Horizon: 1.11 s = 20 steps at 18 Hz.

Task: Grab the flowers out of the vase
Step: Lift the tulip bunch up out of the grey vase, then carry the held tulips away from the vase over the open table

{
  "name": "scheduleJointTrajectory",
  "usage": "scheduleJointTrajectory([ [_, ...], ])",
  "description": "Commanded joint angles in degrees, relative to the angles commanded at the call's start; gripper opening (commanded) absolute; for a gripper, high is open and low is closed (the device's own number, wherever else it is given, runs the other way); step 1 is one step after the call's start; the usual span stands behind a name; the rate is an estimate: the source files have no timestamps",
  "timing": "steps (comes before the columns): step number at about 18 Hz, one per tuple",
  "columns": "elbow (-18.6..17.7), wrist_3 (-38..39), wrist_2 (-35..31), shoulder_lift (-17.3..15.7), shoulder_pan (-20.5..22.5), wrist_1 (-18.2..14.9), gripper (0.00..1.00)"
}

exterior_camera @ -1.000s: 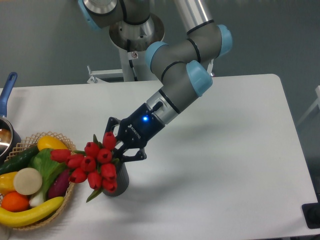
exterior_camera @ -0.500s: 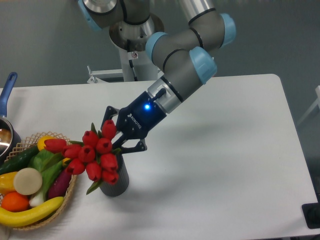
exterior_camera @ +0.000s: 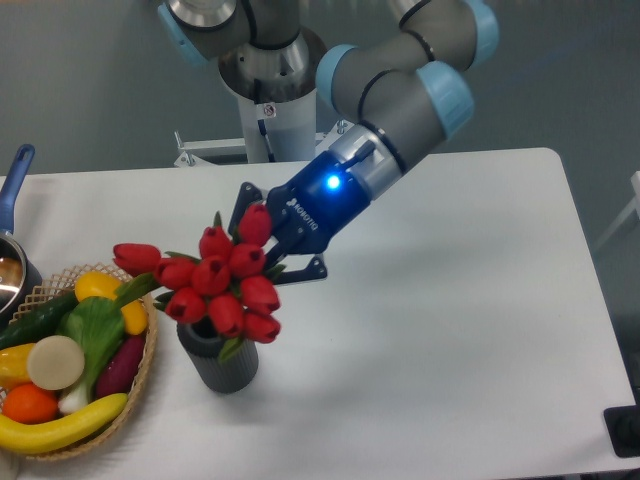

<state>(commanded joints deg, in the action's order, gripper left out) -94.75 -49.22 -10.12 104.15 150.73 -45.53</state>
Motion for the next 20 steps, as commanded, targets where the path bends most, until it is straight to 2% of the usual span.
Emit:
scheduleJointTrajectory([
  [7, 1.23, 0.71, 4.57, 0.09, 2.64, -0.09, 0.0],
  [10, 1.58, 0.97, 5.11, 0.09, 5.18, -0.09, 0.0],
  [13, 2.46, 4.82, 4.94, 0.18, 7.9, -0.09, 0.0],
  [18, 3.51, 6.15, 3.45, 0.52, 12.04, -0.09, 0.0],
  [20, 3.87, 6.24, -3.11, 0.18, 13.09, -0.26, 0.0],
])
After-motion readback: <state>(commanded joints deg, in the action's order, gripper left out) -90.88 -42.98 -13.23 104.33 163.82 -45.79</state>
